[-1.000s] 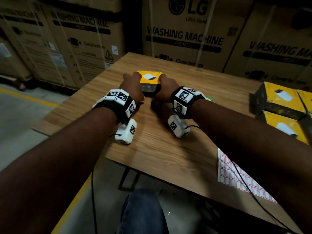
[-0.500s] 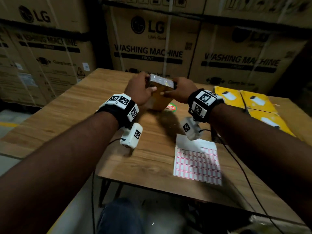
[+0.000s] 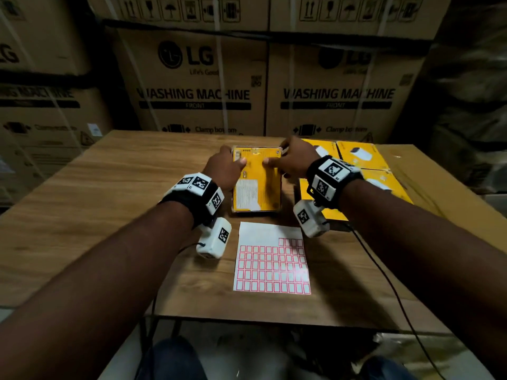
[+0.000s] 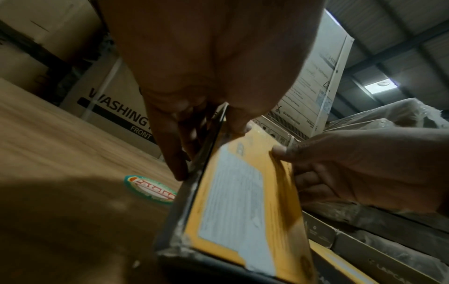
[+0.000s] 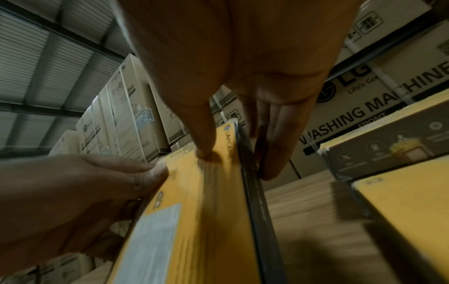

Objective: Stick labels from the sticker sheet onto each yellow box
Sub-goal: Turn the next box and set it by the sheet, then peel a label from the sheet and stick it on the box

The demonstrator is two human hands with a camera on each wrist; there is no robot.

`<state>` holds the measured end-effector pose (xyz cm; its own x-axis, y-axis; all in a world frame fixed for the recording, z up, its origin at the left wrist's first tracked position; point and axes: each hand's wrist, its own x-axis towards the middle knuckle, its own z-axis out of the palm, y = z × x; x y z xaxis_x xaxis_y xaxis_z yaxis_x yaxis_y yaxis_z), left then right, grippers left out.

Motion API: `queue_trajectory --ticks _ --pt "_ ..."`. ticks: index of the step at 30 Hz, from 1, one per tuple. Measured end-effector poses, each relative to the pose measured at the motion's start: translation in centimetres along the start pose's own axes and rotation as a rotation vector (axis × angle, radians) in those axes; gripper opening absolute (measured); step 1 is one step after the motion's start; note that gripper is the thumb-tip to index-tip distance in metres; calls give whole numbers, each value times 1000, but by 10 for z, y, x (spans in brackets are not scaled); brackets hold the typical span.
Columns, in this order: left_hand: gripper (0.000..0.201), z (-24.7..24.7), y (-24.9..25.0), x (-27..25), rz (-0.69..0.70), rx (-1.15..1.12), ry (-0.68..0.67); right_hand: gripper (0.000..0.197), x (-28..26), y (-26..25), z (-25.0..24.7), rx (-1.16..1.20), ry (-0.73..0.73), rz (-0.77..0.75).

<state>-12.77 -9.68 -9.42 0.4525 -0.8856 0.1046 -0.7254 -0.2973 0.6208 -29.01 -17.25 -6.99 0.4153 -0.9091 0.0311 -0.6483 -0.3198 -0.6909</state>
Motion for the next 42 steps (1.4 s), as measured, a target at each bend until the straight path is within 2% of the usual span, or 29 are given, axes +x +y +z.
queue_trajectory --ticks 3,8,9,12,15,17,20,23,25,28,29,31,32,34,37,42 --pt "53 1 -13 1 -38 13 -39 64 -1 3 8 -34 -27 2" --pt "82 3 -26 -8 -27 137 -193 68 -3 7 23 -146 -205 34" --pt "82 5 -28 -9 -12 168 -200 68 -3 9 25 -169 -225 32" --pt "75 11 -29 -14 46 230 -203 65 -6 11 28 -270 -249 4" --pt "77 12 -28 -13 110 307 -276 57 -10 11 30 -393 -256 -29" --pt "78 12 -29 -13 145 382 -308 60 -10 12 33 -443 -247 -61" --pt "74 14 -33 -12 171 428 -248 70 -12 14 36 -549 -273 -134" --pt "69 16 -33 -16 180 466 -195 67 -15 18 36 -560 -259 -195" --pt "62 15 -31 -19 228 487 -163 57 -16 21 35 -518 -228 -212" --pt "38 13 -21 -27 360 398 -96 26 -19 24 32 -455 -164 -226" --pt "29 14 -16 -29 392 377 -121 21 -21 24 30 -463 -158 -225" --pt "17 18 -7 -34 398 395 -268 20 -23 25 28 -495 -173 -228" --pt "17 20 -4 -37 383 441 -352 20 -26 26 26 -503 -195 -223" --pt "29 27 -4 -41 346 530 -470 20 -31 28 24 -521 -279 -203" --pt "44 35 -9 -41 357 535 -500 24 -39 30 26 -599 -409 -218" --pt "26 37 -14 -41 370 588 -545 38 -50 25 29 -649 -528 -297"
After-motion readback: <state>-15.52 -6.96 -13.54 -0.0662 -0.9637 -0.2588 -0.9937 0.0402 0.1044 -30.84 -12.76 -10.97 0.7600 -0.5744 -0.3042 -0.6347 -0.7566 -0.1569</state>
